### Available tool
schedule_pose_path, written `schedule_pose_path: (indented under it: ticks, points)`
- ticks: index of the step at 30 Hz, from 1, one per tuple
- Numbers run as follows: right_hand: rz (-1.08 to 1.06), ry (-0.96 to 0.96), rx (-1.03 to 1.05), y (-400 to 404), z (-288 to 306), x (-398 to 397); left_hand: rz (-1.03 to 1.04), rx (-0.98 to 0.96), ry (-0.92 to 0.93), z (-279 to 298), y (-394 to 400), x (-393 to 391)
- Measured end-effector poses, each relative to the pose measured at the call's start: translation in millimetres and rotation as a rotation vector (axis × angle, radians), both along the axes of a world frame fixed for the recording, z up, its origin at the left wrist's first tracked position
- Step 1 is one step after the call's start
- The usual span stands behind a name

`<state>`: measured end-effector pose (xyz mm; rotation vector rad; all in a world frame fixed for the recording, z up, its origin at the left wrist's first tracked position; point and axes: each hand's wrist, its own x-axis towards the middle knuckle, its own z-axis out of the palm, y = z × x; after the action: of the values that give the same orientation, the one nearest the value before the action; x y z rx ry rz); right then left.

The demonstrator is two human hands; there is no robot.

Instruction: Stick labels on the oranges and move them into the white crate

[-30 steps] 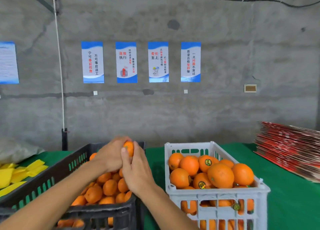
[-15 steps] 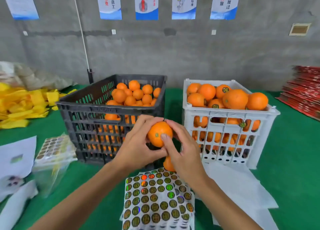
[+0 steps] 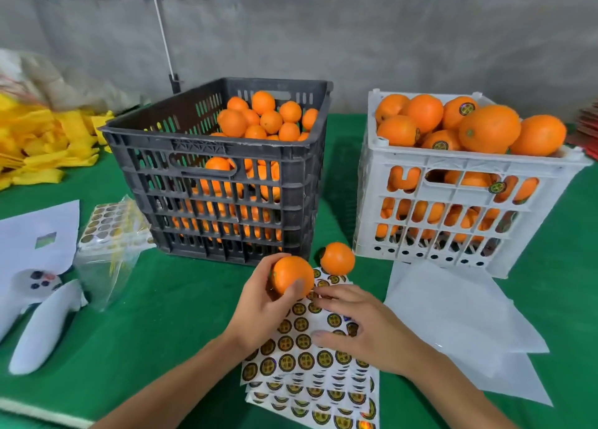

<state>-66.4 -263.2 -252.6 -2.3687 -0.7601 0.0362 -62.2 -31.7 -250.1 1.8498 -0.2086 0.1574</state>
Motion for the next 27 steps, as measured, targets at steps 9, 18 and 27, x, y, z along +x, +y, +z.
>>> schedule_pose_path:
  ticks: [9,18,27]
  points:
    - [0.0,-0.098,-0.013,14,7,7,0.003,-0.066,0.046,-2,3,1]
    - [-0.033,-0.081,0.076,19,5,8,-0.023,-0.066,0.055,2,1,-2]
    - [-0.041,-0.154,-0.003,21,9,1,-0.019,-0.059,0.067,3,3,-4]
